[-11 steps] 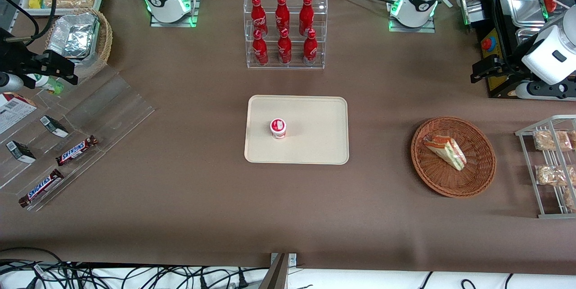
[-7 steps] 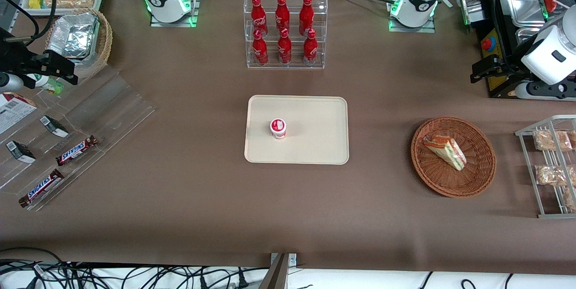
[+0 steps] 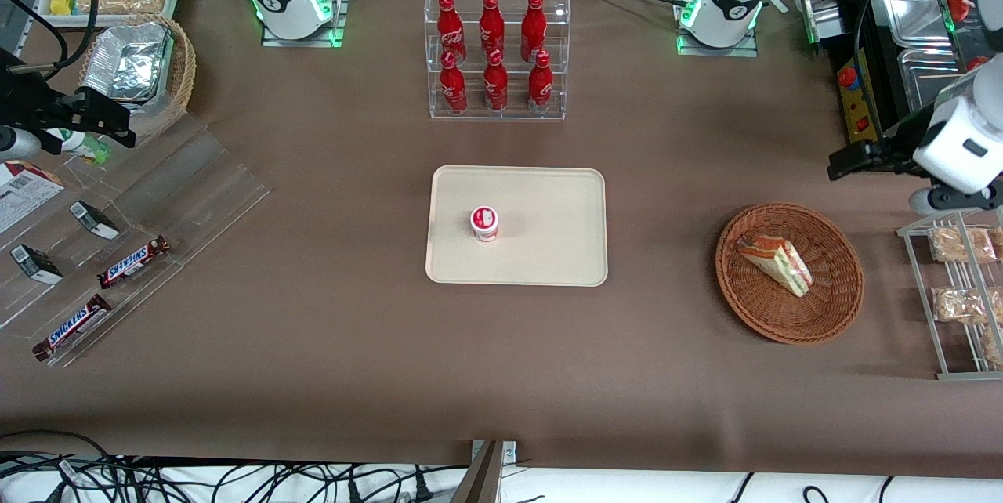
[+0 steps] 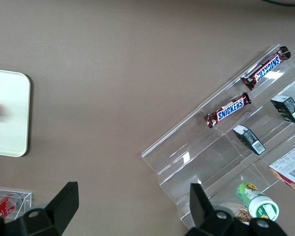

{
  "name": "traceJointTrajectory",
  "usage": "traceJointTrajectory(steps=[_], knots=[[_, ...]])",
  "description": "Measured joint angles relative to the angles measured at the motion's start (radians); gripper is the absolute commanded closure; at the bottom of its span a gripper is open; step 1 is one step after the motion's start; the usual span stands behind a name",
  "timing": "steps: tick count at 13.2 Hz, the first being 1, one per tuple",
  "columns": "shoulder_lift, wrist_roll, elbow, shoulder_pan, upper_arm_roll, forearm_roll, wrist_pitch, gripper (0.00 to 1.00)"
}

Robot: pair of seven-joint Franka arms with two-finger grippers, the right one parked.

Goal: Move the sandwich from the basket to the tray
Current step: 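Move the open left gripper down over the wrapped sandwich in the wicker basket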

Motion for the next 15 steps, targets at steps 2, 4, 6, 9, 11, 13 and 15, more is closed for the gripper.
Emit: traceJointTrajectory(steps=[2, 4, 6, 9, 11, 13, 15], knots=[[0.029, -0.111, -0.052, 0.0, 0.0, 0.034, 0.105, 0.0], [0.042, -0.183, -0.123, 0.001, 0.0, 0.059, 0.203, 0.0], [0.047, -0.257, -0.186, 0.007, 0.001, 0.064, 0.284, 0.0], [0.065, -0.363, -0.269, 0.011, 0.002, 0.064, 0.41, 0.0], [0.088, -0.446, -0.318, 0.012, 0.002, 0.064, 0.513, 0.0], [0.119, -0.501, -0.348, 0.013, 0.003, 0.064, 0.57, 0.0], [0.149, -0.533, -0.355, 0.018, 0.004, 0.065, 0.605, 0.0]])
